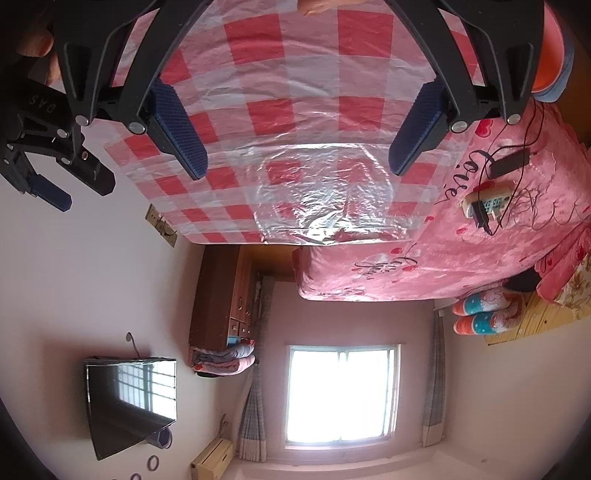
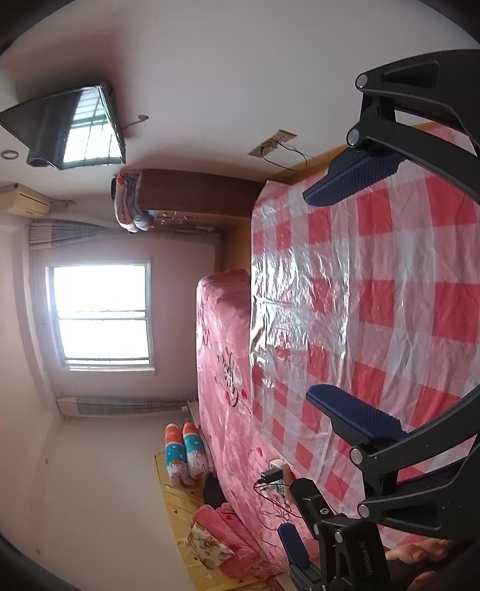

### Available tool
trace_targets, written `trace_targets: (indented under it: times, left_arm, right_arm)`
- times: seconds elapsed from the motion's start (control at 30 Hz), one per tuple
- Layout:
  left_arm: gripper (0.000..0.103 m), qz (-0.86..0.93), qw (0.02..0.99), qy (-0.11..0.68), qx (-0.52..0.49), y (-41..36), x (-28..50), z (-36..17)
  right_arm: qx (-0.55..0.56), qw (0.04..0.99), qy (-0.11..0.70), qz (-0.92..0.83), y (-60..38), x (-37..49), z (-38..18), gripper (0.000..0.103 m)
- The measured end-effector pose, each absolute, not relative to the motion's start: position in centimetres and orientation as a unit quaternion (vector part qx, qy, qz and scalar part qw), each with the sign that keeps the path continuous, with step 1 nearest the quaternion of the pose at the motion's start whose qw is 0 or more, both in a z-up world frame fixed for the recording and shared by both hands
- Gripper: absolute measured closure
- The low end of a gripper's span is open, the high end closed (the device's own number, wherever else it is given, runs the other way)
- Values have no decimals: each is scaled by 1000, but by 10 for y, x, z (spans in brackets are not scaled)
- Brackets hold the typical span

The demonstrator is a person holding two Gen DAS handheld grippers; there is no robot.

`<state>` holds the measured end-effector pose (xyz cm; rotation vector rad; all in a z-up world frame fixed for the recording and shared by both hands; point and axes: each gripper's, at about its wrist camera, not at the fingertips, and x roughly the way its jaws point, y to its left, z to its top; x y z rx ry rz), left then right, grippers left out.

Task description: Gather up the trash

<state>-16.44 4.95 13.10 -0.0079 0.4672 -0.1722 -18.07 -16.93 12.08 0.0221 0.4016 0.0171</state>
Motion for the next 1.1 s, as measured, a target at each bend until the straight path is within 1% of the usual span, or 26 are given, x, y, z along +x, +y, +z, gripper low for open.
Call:
trace_targets:
  times: [0.6, 1.1]
  left_arm:
    - [4, -87, 971, 222, 10, 33, -186, 144]
    - [4, -83, 972, 218, 17, 29, -193, 147]
  right_arm:
    - [12, 983, 180, -28, -183, -213, 135, 7]
    - [10, 983, 180, -32, -187, -220, 138, 7]
